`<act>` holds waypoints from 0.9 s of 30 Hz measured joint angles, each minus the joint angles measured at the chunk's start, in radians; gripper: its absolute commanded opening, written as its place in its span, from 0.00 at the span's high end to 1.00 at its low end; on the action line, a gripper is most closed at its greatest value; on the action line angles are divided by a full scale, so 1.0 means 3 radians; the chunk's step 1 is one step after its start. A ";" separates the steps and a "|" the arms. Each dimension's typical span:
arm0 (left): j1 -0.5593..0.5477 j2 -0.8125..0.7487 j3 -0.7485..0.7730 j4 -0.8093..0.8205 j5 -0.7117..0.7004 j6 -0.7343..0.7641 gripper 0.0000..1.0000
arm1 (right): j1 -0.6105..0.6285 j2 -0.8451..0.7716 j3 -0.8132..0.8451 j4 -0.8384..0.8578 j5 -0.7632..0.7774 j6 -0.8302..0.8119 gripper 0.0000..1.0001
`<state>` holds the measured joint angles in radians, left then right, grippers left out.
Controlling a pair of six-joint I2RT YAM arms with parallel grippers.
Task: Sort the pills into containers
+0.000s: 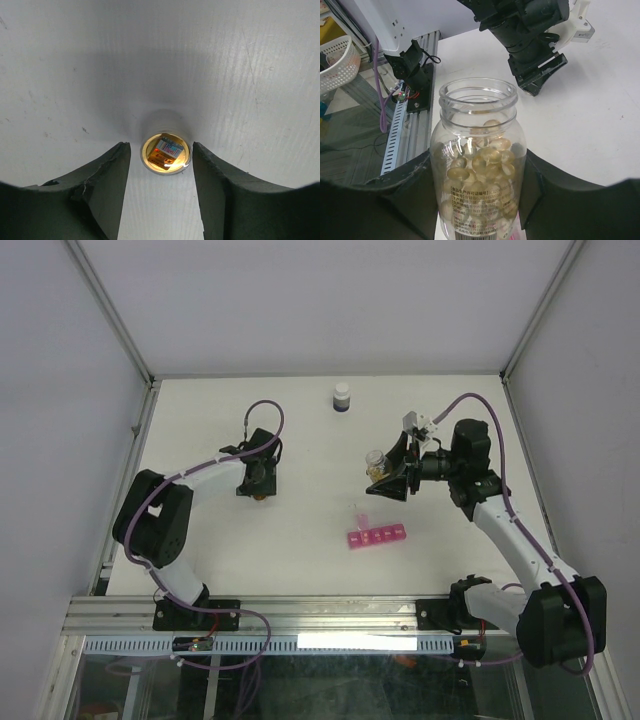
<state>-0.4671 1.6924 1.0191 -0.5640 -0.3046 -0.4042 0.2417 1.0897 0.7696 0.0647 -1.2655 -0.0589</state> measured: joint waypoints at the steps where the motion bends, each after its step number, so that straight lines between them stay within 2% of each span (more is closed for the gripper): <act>1: 0.0013 0.0019 0.0000 0.0000 0.0009 0.0004 0.49 | 0.0000 0.0009 0.0000 0.0000 0.0000 -0.0001 1.00; 12: 0.0014 0.0067 0.0029 0.0013 0.0104 0.0025 0.72 | 0.0000 0.0060 0.0000 -0.0006 -0.0003 -0.0009 1.00; 16: 0.0023 0.0050 0.0029 0.0013 0.0189 0.0025 0.75 | 0.0000 0.0065 -0.0001 -0.0017 -0.0003 -0.0042 1.00; 19: 0.0036 -0.0036 0.0013 0.0023 0.0411 0.0015 0.76 | 0.0000 0.0083 -0.0001 -0.0084 -0.0006 -0.0145 1.00; 22: 0.0032 -0.0360 -0.0112 0.0139 0.0802 -0.0004 0.77 | 0.0000 0.0130 -0.0001 -0.0242 -0.0011 -0.0371 1.00; 27: -0.0004 -0.1199 -0.0514 0.0849 0.1747 -0.0198 0.77 | 0.0000 0.0209 0.0001 -0.0701 0.0009 -0.0917 1.00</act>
<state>-0.4683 1.3327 0.8650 -0.3092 0.2195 -0.4637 0.2417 1.1522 0.7700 -0.1455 -1.2629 -0.3340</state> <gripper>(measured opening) 0.419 0.547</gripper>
